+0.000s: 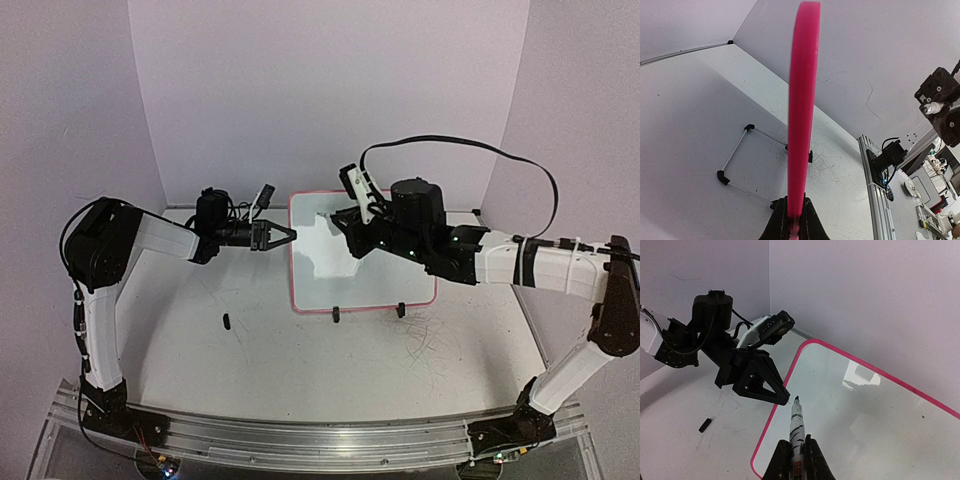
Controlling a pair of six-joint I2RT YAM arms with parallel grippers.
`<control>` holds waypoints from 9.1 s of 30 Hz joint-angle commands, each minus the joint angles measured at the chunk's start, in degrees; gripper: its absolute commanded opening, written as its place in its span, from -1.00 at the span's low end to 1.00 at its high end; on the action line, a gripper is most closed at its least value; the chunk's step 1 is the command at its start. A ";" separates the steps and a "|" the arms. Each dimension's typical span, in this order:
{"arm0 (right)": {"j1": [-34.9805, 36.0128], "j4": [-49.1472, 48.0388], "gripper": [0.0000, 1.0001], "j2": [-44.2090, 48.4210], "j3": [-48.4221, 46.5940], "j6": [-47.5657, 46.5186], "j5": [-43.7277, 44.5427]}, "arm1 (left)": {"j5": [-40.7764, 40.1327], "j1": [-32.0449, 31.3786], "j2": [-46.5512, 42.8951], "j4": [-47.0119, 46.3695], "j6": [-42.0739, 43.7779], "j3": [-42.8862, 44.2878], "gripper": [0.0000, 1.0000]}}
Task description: Write a sentence on the whiteboard
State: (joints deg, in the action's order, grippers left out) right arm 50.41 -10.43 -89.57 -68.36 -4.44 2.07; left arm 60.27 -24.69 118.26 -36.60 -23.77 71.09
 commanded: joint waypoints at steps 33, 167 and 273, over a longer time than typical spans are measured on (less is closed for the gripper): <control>1.58 -8.21 -1.00 -11.48 -8.06 -1.38 8.98 | -1.62 -1.50 -5.04 -0.44 0.94 -1.53 -1.00; 2.40 -7.94 -1.00 -15.56 -4.83 2.75 15.14 | -1.64 -2.39 -6.71 -0.24 1.80 -1.99 -1.00; 1.96 -14.62 -1.00 -13.03 1.06 2.91 14.57 | -1.47 -2.43 -6.32 0.11 1.98 -1.92 -1.00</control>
State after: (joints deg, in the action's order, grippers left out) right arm 52.44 -25.50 -104.16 -68.33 -2.20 15.29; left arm 56.71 -26.24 115.02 -35.60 -22.46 69.23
